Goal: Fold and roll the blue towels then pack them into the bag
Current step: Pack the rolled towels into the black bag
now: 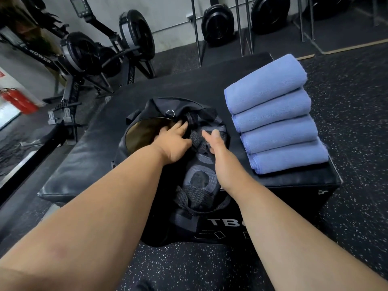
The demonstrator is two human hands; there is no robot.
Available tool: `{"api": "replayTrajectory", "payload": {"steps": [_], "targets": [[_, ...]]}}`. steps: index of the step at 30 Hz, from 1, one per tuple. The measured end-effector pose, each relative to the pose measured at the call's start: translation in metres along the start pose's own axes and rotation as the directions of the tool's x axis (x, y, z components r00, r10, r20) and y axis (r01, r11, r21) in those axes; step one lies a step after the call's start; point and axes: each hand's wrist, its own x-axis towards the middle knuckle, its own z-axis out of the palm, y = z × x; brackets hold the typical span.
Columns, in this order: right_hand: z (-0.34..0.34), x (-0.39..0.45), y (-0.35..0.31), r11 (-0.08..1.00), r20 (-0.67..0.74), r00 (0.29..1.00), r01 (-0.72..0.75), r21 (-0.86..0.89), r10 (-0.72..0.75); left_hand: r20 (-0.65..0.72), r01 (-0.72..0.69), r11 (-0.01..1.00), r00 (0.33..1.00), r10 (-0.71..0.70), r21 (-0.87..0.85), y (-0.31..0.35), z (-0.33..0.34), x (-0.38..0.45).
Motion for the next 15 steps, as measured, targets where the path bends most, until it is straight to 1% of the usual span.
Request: {"api": "replayTrajectory", "payload": {"steps": [3, 5, 6, 8, 11, 13, 15], "targets": [[-0.001, 0.002, 0.0, 1.0, 0.0, 1.0, -0.004, 0.01, 0.004, -0.012, -0.035, 0.999, 0.999, 0.035, -0.021, 0.004, 0.0, -0.016], [0.0, 0.004, 0.001, 1.0, -0.002, 1.0, -0.004, 0.006, 0.004, -0.014, -0.016, 1.0, 1.0, 0.015, -0.019, 0.002, 0.002, -0.023], [0.001, 0.004, 0.001, 1.0, -0.007, 1.0, -0.004, 0.007, 0.004, -0.008, -0.011, 1.0, 1.0, 0.011, 0.02, -0.001, 0.003, -0.026], [0.002, 0.005, 0.002, 1.0, -0.01, 1.0, -0.002, 0.001, 0.002, 0.025, 0.012, 0.988, 1.0, -0.016, 0.152, -0.008, 0.005, -0.031], [0.004, 0.006, 0.004, 1.0, -0.007, 1.0, -0.023, -0.017, 0.023, 0.065, 0.105, 0.966, 0.99, -0.123, 0.237, -0.01, 0.005, -0.056], [0.005, 0.006, 0.003, 0.999, -0.006, 0.999, -0.036, -0.026, 0.036, 0.08, 0.118, 0.945, 0.986, -0.149, 0.306, -0.013, 0.001, -0.076], [0.004, 0.004, 0.002, 0.999, 0.005, 0.999, -0.04, -0.03, 0.04, 0.062, 0.121, 0.914, 0.986, -0.157, 0.386, -0.022, -0.004, -0.091]]}}
